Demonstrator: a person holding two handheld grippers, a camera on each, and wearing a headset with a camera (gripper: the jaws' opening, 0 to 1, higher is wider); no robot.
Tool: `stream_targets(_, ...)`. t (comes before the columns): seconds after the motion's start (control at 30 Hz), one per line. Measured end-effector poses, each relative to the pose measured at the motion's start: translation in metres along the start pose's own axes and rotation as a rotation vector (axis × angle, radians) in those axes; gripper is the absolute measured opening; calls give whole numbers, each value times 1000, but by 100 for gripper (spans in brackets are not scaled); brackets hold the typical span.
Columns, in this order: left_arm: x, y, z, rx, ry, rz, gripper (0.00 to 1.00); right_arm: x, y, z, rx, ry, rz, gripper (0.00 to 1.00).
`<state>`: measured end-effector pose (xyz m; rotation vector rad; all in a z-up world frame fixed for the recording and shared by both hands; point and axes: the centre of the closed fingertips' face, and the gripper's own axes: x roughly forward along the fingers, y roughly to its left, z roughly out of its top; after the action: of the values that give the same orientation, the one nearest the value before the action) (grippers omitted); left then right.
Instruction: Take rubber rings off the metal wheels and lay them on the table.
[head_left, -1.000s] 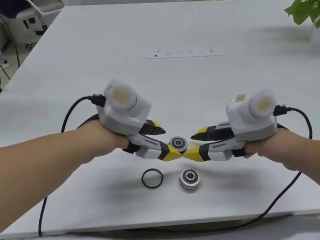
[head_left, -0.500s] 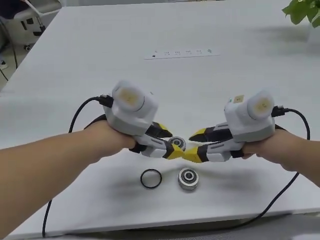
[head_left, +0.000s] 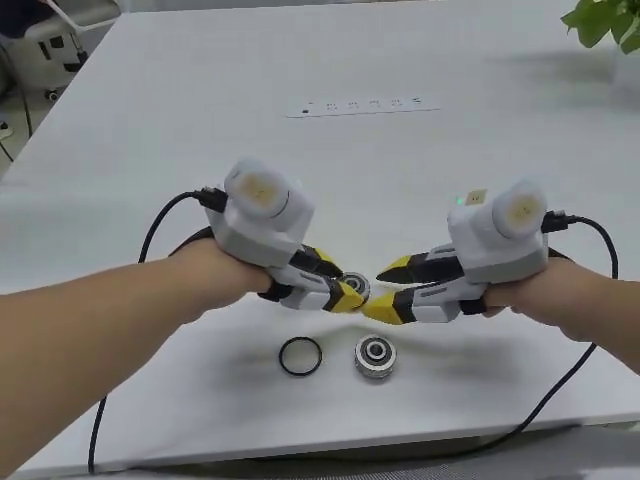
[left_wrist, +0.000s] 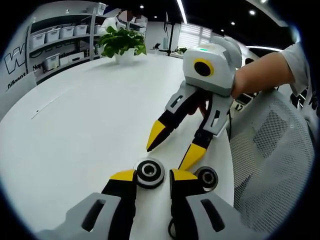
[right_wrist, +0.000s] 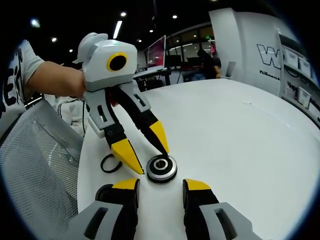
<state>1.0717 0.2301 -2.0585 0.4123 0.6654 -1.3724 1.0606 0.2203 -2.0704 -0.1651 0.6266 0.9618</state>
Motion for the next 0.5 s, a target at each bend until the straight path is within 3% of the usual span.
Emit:
stream_targets(0.17, 0, -6, 0, 16, 6, -6, 17, 0, 0, 0, 1, -1, -1, 32)
stream_targets(0.5, 1, 0, 0, 42, 14, 17, 10, 1, -1, 1, -3, -2, -2, 32)
